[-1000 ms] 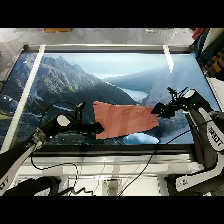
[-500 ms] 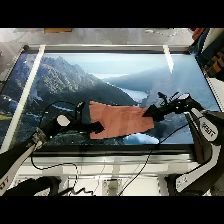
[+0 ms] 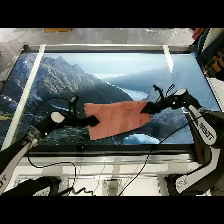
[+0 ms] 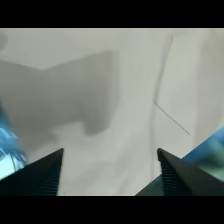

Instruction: Fold the clothes and pants, and hang the long-sleeved shirts on hangers.

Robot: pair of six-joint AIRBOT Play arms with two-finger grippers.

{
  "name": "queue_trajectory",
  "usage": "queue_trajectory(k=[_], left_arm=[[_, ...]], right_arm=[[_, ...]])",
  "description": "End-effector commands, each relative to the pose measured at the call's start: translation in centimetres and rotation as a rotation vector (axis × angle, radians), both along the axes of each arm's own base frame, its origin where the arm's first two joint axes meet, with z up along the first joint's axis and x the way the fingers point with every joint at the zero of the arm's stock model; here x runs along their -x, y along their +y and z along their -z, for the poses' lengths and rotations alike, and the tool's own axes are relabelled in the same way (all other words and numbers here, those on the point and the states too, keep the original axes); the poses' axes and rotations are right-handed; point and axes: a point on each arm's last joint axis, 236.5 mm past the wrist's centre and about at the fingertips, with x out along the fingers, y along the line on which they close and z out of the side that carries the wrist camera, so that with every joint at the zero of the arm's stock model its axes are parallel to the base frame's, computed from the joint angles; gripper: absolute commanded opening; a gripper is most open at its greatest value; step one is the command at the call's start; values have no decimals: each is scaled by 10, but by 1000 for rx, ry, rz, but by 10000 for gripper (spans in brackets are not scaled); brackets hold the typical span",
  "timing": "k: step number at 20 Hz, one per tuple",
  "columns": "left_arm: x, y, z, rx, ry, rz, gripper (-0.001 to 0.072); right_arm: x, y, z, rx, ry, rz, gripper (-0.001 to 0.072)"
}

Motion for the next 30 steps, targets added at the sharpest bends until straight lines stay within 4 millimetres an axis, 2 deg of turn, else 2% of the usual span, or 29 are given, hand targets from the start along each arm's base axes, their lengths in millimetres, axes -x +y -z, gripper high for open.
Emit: queue_trajectory(k=[1,2,3,4,6,8,10,11,13,15,18,20,24,28,30], left_arm=[[-44,38,-47,-27,-191,-32,420],[-57,53,-71,-32,-263,-56,232],[-66,66,-95,-41,-333,-77,119],[-73,82,-121,-54,-408,-99,74],[-77,110,-168,-95,-548,-131,2],[-70,133,-206,-142,-663,-157,2],[-56,152,-233,-227,-751,-171,2],[-49,158,-244,-274,-789,-168,2],[-34,166,-263,-356,-856,-156,2],[-25,170,-276,-404,-899,-152,2],[-18,173,-283,-434,-925,-151,2],[-18,173,-282,-433,-921,-148,2],[-19,173,-274,-431,-904,-145,2],[-18,172,-266,-429,-885,-140,3],[-18,172,-266,-430,-885,-140,2]], right_arm=[[-42,-16,-70,96,-262,52,22],[-57,-33,-94,181,-347,110,22],[-70,-53,-117,267,-416,183,22],[-79,-76,-144,361,-487,262,22],[-83,-121,-198,498,-594,441,22],[-68,-166,-241,555,-623,643,22],[-38,-214,-262,600,-563,838,22],[-18,-239,-263,630,-501,923,22],[29,-281,-250,704,-331,1037,23],[92,-322,-231,736,-64,1259,23],[173,-354,-221,742,234,1541,24],[211,-370,-228,799,287,1629,24],[269,-398,-253,888,299,1860,24],[294,-405,-252,882,352,1936,37],[301,-402,-250,878,390,1942,37]])
